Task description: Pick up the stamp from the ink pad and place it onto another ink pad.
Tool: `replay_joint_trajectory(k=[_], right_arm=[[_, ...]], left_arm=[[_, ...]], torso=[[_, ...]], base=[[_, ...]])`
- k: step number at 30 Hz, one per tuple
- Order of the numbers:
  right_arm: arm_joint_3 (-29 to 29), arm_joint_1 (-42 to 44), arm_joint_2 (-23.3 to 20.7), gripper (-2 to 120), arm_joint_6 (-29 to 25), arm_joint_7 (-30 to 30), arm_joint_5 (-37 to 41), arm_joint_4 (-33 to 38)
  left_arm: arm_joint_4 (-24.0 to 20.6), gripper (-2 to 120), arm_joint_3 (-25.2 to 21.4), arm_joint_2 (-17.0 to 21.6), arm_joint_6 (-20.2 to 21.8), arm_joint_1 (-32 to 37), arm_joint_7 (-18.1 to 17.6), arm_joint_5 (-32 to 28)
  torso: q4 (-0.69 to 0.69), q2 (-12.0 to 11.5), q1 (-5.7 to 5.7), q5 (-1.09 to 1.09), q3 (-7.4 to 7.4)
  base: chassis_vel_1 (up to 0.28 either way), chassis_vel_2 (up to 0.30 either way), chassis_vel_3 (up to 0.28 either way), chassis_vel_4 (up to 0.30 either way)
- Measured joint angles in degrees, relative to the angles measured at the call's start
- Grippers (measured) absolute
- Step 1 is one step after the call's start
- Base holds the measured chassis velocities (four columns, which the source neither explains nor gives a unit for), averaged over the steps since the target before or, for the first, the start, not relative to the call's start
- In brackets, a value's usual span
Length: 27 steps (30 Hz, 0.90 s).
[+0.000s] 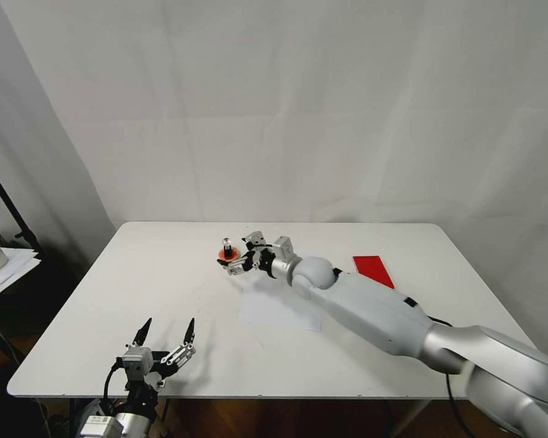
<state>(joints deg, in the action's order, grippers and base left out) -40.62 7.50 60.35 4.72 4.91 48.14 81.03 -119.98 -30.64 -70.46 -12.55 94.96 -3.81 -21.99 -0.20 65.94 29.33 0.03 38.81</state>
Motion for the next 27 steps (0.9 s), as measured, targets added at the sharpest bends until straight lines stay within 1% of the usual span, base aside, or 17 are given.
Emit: replay_joint_trajectory(k=[2,3,4,5,6,7,8,11,12,13,17,18,20,22,23,25,27], right_arm=[[0.0,0.2,-1.4,112,0.0,-0.5,0.0,1.3],[0.1,0.6,-3.0,112,0.0,-1.3,0.1,2.9],[0.5,1.3,-5.5,114,-0.3,-2.5,0.1,5.5],[1.6,2.8,-8.9,114,-1.1,-5.1,0.1,9.5],[3.4,4.9,-12.6,114,-2.2,-8.0,0.1,13.4],[3.4,4.9,-12.6,114,-2.2,-8.0,0.1,13.4],[4.5,6.1,-14.4,114,-2.8,-9.5,0.1,15.0],[11.1,12.7,-21.2,113,-5.8,-15.0,-1.3,20.7],[14.7,15.9,-23.1,112,-7.0,-15.9,-2.2,22.0],[14.7,15.9,-23.1,112,-7.0,-15.9,-2.2,22.0],[30.8,32.6,-29.5,103,-11.2,-18.2,-2.9,26.5],[30.8,32.6,-29.5,103,-11.2,-18.2,-2.9,26.5],[38.4,41.3,-31.7,101,-14.7,-18.6,-2.8,27.2],[47.3,50.9,-31.8,100,-16.6,-18.6,-3.5,27.5],[47.3,50.9,-31.8,100,-16.6,-18.6,-3.5,27.5],[55.0,60.0,-29.7,100,-17.4,-19.0,-4.1,28.1],[60.8,66.9,-26.8,100,-17.5,-19.3,-5.8,28.8]], left_arm=[[0.0,100,0.0,0.0,0.0,0.0,0.0,0.0],[0.0,100,0.0,0.0,0.0,0.0,0.0,0.0],[0.0,100,0.0,0.0,0.0,0.0,0.0,0.0],[0.0,100,0.0,0.0,0.0,0.0,0.0,0.0],[0.0,100,0.0,0.0,0.0,0.0,0.0,0.0],[0.0,100,0.0,0.0,0.0,0.0,0.0,0.0],[0.0,100,0.0,0.0,0.0,0.0,0.0,0.0],[0.0,100,0.0,0.0,0.0,0.0,0.0,0.0],[0.0,100,0.0,0.0,0.0,0.0,0.0,0.0],[0.0,100,0.0,0.0,0.0,0.0,0.0,0.0],[0.0,100,0.0,0.0,0.0,0.0,0.0,0.0],[0.0,100,0.0,0.0,0.0,0.0,0.0,0.0],[0.0,100,0.0,0.0,0.0,0.0,0.0,0.0],[0.0,100,0.0,0.0,0.0,0.0,0.0,0.0],[0.0,100,0.0,0.0,0.0,0.0,0.0,0.0],[0.0,100,0.0,0.0,0.0,0.0,0.0,0.0],[0.0,100,0.0,0.0,0.0,0.0,0.0,0.0]], torso=[[-0.02,0.0,0.0,0.0,0.0],[-0.01,0.0,0.0,-0.01,0.0],[-0.02,0.0,0.0,-0.03,0.0],[-0.02,0.0,0.0,0.02,0.0],[-0.02,0.0,0.0,-0.01,0.0],[-0.02,0.0,0.0,-0.01,0.0],[-0.02,0.0,0.0,-0.02,0.0],[-0.01,0.0,0.0,-0.03,-0.01],[0.0,0.0,0.0,-0.01,0.0],[0.0,0.0,0.0,-0.01,0.0],[-0.02,0.0,0.0,0.02,0.0],[-0.02,0.0,0.0,0.02,0.0],[-0.02,0.0,-0.01,-0.02,-0.01],[-0.01,0.0,0.0,0.01,-0.01],[-0.01,0.0,0.0,0.01,-0.01],[-0.01,0.0,0.0,-0.02,-0.01],[-0.01,0.0,0.0,0.03,0.0]], base=[[0.0,0.0,0.0,0.0],[0.0,0.0,0.0,0.0],[0.0,0.0,0.0,0.0],[0.0,0.0,0.0,0.0],[0.0,0.0,0.0,0.0],[0.0,0.0,0.0,0.0],[0.0,0.0,0.0,0.0],[0.0,0.0,0.0,0.0],[0.0,0.0,0.0,0.0],[0.0,0.0,0.0,0.0],[0.0,0.0,0.0,0.0],[0.0,0.0,0.0,0.0],[0.0,0.0,0.0,0.0],[0.0,0.0,0.0,0.0],[0.0,0.0,0.0,0.0],[0.0,0.0,0.0,0.0],[0.0,0.0,0.0,0.0]])
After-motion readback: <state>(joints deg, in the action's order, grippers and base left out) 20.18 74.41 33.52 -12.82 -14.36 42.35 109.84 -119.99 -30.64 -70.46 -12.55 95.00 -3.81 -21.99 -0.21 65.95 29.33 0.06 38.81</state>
